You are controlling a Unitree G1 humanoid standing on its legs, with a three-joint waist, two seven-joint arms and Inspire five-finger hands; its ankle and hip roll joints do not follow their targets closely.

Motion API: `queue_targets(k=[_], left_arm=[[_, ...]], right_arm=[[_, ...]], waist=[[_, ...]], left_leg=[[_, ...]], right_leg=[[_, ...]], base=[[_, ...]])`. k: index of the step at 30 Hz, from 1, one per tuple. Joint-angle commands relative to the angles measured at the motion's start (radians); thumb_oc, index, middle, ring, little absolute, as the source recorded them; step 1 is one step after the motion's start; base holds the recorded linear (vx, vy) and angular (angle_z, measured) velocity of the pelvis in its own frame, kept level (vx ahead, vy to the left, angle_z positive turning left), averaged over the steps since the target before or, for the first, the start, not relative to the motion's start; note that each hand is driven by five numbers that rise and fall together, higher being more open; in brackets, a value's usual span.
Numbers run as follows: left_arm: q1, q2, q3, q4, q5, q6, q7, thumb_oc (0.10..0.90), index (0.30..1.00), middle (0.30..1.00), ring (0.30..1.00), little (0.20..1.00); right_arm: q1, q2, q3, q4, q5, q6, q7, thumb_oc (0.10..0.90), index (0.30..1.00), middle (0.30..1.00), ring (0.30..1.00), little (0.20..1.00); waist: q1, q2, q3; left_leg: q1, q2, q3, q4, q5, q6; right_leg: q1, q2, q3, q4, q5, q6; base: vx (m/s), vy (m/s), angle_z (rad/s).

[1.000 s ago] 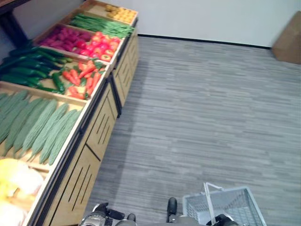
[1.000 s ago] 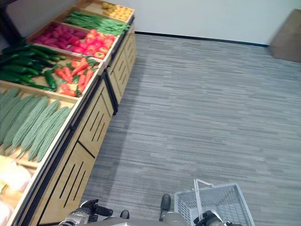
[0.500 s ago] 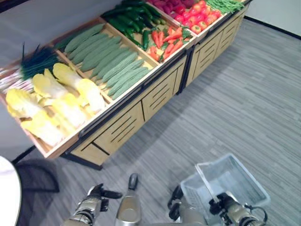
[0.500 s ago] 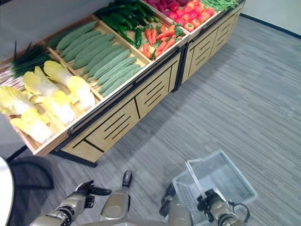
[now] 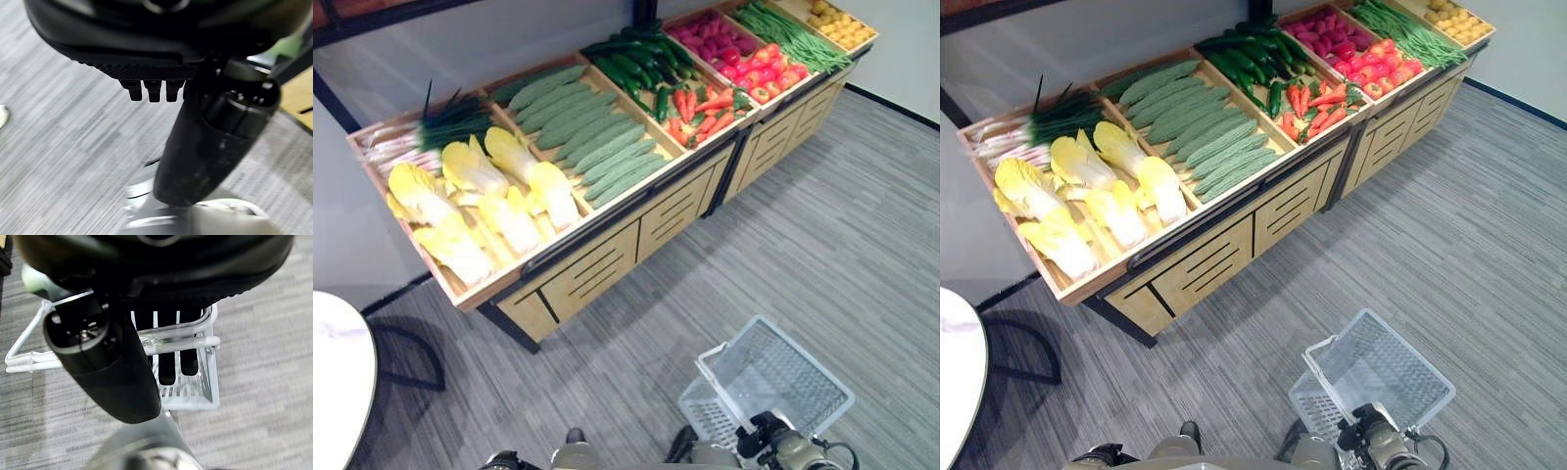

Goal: Get the vegetables into the basket

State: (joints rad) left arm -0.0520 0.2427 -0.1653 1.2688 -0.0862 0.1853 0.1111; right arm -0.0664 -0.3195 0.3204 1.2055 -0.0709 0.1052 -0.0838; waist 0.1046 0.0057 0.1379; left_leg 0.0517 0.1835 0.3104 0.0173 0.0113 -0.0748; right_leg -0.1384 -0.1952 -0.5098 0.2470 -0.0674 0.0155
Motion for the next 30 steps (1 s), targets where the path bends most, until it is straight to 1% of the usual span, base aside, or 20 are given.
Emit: queue_targets(k=[1,6,8,9,13,15,17,18,19,20,21,22,23,24,25,26,27,28,29,30], left_arm=[[-0.040,-0.021,0.003,0.013,0.026,-0.005,0.002,0.900,1.000,1.000,1.000,1.000],[-0.038,-0.019,0.010,0.015,0.024,-0.007,0.005,0.900,1.000,1.000,1.000,1.000],[-0.035,-0.016,0.017,0.016,0.017,-0.009,0.005,0.900,1.000,1.000,1.000,1.000],[-0.035,-0.016,0.017,0.016,0.017,-0.009,0.005,0.900,1.000,1.000,1.000,1.000],[-0.040,-0.002,0.033,0.013,0.007,-0.008,0.007,0.900,1.000,1.000,1.000,1.000],[-0.043,0.006,0.036,0.011,0.005,-0.010,0.009,0.900,1.000,1.000,1.000,1.000],[-0.044,0.014,0.040,0.010,0.004,-0.009,0.010,0.900,1.000,1.000,1.000,1.000],[-0.048,0.017,0.037,0.011,0.004,-0.008,0.010,0.900,1.000,1.000,1.000,1.000],[-0.057,0.024,0.030,0.004,-0.001,-0.011,0.007,0.900,1.000,1.000,1.000,1.000],[-0.058,0.027,0.027,0.005,0.001,-0.011,0.006,0.900,1.000,1.000,1.000,1.000],[-0.057,0.027,0.027,0.005,0.001,-0.011,0.006,0.900,1.000,1.000,1.000,1.000],[-0.058,0.031,0.021,0.004,-0.002,-0.014,0.003,0.900,1.000,1.000,1.000,1.000],[-0.058,0.031,0.021,0.004,-0.002,-0.014,0.003,0.900,1.000,1.000,1.000,1.000],[-0.061,0.031,0.013,0.009,-0.001,-0.014,0.004,0.900,1.000,1.000,1.000,1.000],[-0.063,0.033,0.012,0.012,-0.002,-0.016,0.007,0.900,1.000,1.000,1.000,1.000],[-0.064,0.034,0.012,0.016,-0.005,-0.016,0.007,0.900,1.000,1.000,1.000,1.000],[-0.065,0.035,0.013,0.016,-0.009,-0.018,0.007,0.900,1.000,1.000,1.000,1.000],[-0.068,0.038,0.011,0.018,-0.009,-0.021,0.009,0.900,1.000,1.000,1.000,1.000],[-0.067,0.037,0.012,0.019,-0.009,-0.022,0.009,0.900,1.000,1.000,1.000,1.000],[-0.066,0.038,0.013,0.024,-0.006,-0.022,0.009,0.900,1.000,1.000,1.000,1.000]], right_arm=[[-0.023,-0.018,0.015,0.015,-0.004,0.007,0.007,0.400,0.300,0.300,0.300,0.300],[-0.028,-0.012,0.012,0.028,-0.006,0.008,0.009,0.400,0.300,0.300,0.300,0.300],[-0.026,-0.009,0.006,0.036,-0.007,0.010,0.015,0.400,0.300,0.300,0.300,0.300],[-0.026,-0.009,0.006,0.036,-0.007,0.009,0.015,0.400,0.300,0.300,0.300,0.300],[-0.032,-0.003,-0.008,0.038,-0.005,0.014,0.020,0.400,0.300,0.300,0.300,0.300],[-0.036,-0.001,-0.010,0.036,-0.006,0.015,0.023,0.400,0.300,0.300,0.300,0.300],[-0.041,-0.001,-0.016,0.030,-0.002,0.015,0.025,0.400,0.300,0.300,0.300,0.300],[-0.043,-0.003,-0.019,0.031,0.001,0.015,0.023,0.400,0.300,0.300,0.300,0.300],[-0.046,-0.009,-0.022,0.031,0.007,0.012,0.023,0.400,0.300,0.300,0.300,0.300],[-0.044,-0.008,-0.022,0.029,0.012,0.012,0.023,0.400,0.300,0.300,0.300,0.300],[-0.044,-0.008,-0.022,0.029,0.012,0.012,0.023,0.400,0.300,0.300,0.300,0.300],[-0.039,-0.009,-0.022,0.032,0.020,0.012,0.028,0.400,0.300,0.300,0.300,0.300],[-0.039,-0.009,-0.022,0.032,0.020,0.012,0.028,0.400,0.300,0.300,0.300,0.300],[-0.037,-0.007,-0.021,0.032,0.021,0.012,0.027,0.400,0.300,0.300,0.300,0.300],[-0.038,-0.006,-0.019,0.033,0.021,0.012,0.027,0.400,0.300,0.300,0.300,0.300],[-0.037,-0.003,-0.018,0.032,0.023,0.011,0.025,0.400,0.300,0.300,0.300,0.300],[-0.037,-0.003,-0.018,0.030,0.025,0.010,0.024,0.400,0.300,0.300,0.300,0.300],[-0.037,-0.002,-0.015,0.025,0.027,0.008,0.026,0.400,0.300,0.300,0.300,0.300],[-0.037,-0.002,-0.015,0.025,0.027,0.008,0.026,0.400,0.300,0.300,0.300,0.300],[-0.028,-0.001,-0.016,0.026,0.029,0.008,0.028,0.400,0.300,0.300,0.300,0.300]], waist=[[-0.012,-0.026,0.041],[-0.005,-0.038,0.036],[0.005,-0.049,0.029],[0.005,-0.049,0.030],[0.016,-0.067,0.035],[0.024,-0.076,0.048],[0.025,-0.084,0.065],[0.021,-0.081,0.077],[0.003,-0.071,0.096],[0.001,-0.069,0.093],[0.002,-0.068,0.092],[-0.017,-0.067,0.088],[-0.018,-0.066,0.089],[-0.025,-0.073,0.088],[-0.031,-0.078,0.088],[-0.044,-0.083,0.089],[-0.050,-0.086,0.091],[-0.066,-0.090,0.096],[-0.066,-0.086,0.096],[-0.082,-0.093,0.101]], left_leg=[[-0.109,-0.011,-0.047,-0.068,0.142,-0.049],[-0.091,-0.038,-0.048,-0.072,0.110,-0.031],[-0.082,-0.065,-0.057,-0.073,0.086,-0.016],[-0.082,-0.066,-0.057,-0.072,0.085,-0.015],[-0.074,-0.116,-0.071,-0.049,0.026,0.032],[-0.068,-0.141,-0.080,-0.036,0.006,0.055],[-0.053,-0.170,-0.087,-0.035,-0.013,0.081],[-0.048,-0.181,-0.100,-0.029,-0.017,0.092],[-0.043,-0.188,-0.136,-0.026,-0.021,0.103],[-0.045,-0.189,-0.146,-0.026,-0.022,0.103],[-0.045,-0.187,-0.145,-0.026,-0.023,0.102],[-0.037,-0.195,-0.183,-0.041,-0.020,0.095],[-0.036,-0.195,-0.184,-0.041,-0.020,0.095],[-0.034,-0.197,-0.210,-0.047,-0.024,0.083],[-0.030,-0.198,-0.224,-0.052,-0.026,0.077],[-0.025,-0.198,-0.240,-0.059,-0.028,0.071],[-0.018,-0.197,-0.253,-0.062,-0.032,0.066],[-0.014,-0.196,-0.275,-0.062,-0.036,0.061],[-0.012,-0.193,-0.275,-0.061,-0.040,0.060],[-0.004,-0.195,-0.307,-0.048,-0.054,0.060]], right_leg=[[0.220,0.039,-0.036,-0.193,0.023,0.092],[0.216,0.016,-0.024,-0.196,0.047,0.112],[0.216,-0.008,-0.018,-0.193,0.064,0.130],[0.215,-0.008,-0.018,-0.193,0.064,0.131],[0.187,-0.077,0.011,-0.077,0.064,0.156],[0.153,-0.112,0.047,0.006,0.100,0.177],[0.112,-0.157,0.085,0.099,0.181,0.201],[0.097,-0.160,0.119,0.145,0.206,0.207],[0.041,-0.116,0.233,0.199,0.213,0.203],[0.035,-0.100,0.254,0.173,0.203,0.194],[0.036,-0.099,0.254,0.172,0.203,0.193],[0.025,-0.064,0.308,0.093,0.161,0.173],[0.028,-0.063,0.306,0.091,0.161,0.173],[0.022,-0.072,0.324,-0.012,0.165,0.170],[0.012,-0.072,0.339,-0.063,0.182,0.176],[-0.016,-0.063,0.377,-0.119,0.201,0.180],[-0.028,-0.059,0.400,-0.141,0.225,0.187],[-0.058,-0.046,0.454,-0.178,0.243,0.190],[-0.054,-0.043,0.453,-0.179,0.241,0.190],[-0.071,-0.035,0.498,-0.190,0.264,0.198]], base=[[0.04,0.055,-0.16],[0.05,0.098,-0.09],[0.08,0.148,0.02],[0.12,0.190,0.03],[0.09,0.194,0.03],[0.07,0.194,-0.03],[0.09,0.200,-0.07],[0.14,0.205,-0.01],[0.13,0.132,0.04],[0.09,0.073,0.05],[0.11,-0.004,0.41],[0.10,-0.009,0.56],[0.18,-0.085,0.60],[0.13,-0.131,0.56],[0.19,-0.187,0.54],[0.16,-0.146,0.58],[0.18,-0.157,0.33],[0.13,-0.100,0.28],[0.15,-0.114,0.49],[0.12,-0.121,0.65]])
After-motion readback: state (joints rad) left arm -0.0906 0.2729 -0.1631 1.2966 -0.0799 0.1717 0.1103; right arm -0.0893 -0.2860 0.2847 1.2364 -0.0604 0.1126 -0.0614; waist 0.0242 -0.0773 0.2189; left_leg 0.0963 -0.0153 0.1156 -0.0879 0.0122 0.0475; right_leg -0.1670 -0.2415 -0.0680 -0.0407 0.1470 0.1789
